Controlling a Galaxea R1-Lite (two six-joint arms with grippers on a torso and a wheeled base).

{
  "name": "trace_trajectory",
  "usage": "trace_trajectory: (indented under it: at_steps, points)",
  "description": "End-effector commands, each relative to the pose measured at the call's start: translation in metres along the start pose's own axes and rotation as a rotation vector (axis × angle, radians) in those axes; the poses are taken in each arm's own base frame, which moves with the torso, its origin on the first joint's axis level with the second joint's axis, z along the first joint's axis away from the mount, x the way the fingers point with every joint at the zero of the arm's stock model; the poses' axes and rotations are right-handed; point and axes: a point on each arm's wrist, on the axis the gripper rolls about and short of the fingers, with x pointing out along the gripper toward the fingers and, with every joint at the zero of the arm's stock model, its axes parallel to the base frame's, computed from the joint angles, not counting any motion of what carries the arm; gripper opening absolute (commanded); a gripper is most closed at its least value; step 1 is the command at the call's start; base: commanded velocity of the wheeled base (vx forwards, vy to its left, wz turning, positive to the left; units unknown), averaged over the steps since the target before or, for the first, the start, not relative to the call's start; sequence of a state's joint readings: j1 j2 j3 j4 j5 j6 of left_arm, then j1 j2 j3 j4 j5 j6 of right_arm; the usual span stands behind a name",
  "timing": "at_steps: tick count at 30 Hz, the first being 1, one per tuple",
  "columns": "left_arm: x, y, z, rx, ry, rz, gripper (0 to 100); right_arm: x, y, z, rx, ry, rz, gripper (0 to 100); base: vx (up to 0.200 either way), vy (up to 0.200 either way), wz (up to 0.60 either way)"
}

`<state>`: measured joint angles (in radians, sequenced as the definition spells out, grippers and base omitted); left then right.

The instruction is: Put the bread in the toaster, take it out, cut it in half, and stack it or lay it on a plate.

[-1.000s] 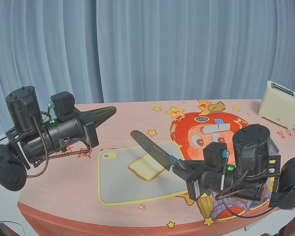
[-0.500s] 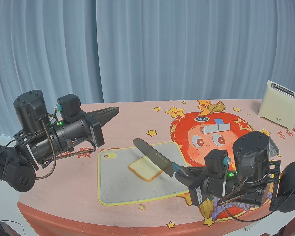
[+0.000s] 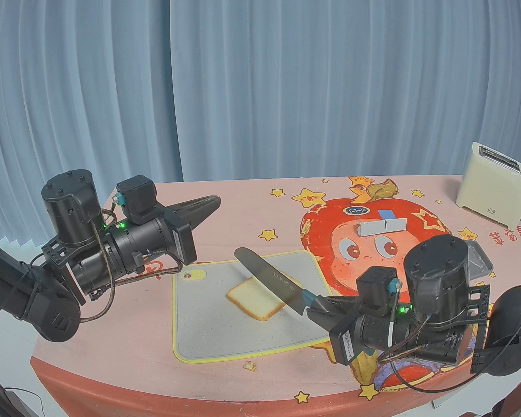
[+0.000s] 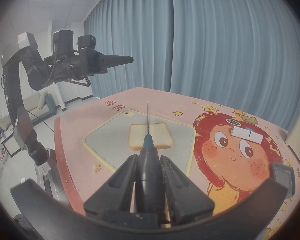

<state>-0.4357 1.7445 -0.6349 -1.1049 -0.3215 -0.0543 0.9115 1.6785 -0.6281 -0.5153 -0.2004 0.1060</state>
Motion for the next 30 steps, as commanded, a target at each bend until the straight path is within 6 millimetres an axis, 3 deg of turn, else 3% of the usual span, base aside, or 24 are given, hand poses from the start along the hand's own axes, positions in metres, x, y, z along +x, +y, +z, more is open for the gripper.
trace_trajectory:
  at_steps: [1, 12, 17, 30]
  points:
    - [0.009, 0.002, -0.012, -0.012, 0.034, 0.0, 0, 0.001, 0.001, -0.001, -0.002, 0.006, 0.0, 0, 0.0, 0.0, 0.0]
    - [0.029, -0.004, -0.036, -0.016, 0.062, -0.037, 0, 0.002, 0.002, -0.003, -0.009, 0.013, 0.0, 0, 0.0, 0.0, 0.0]
    - [0.033, -0.024, -0.043, 0.022, 0.059, -0.098, 0, 0.001, 0.001, -0.003, -0.012, 0.011, -0.007, 0, 0.0, 0.0, 0.0]
    - [0.044, -0.028, -0.063, 0.014, 0.112, -0.078, 0, 0.001, 0.005, -0.003, -0.017, 0.012, 0.003, 0, 0.0, 0.0, 0.0]
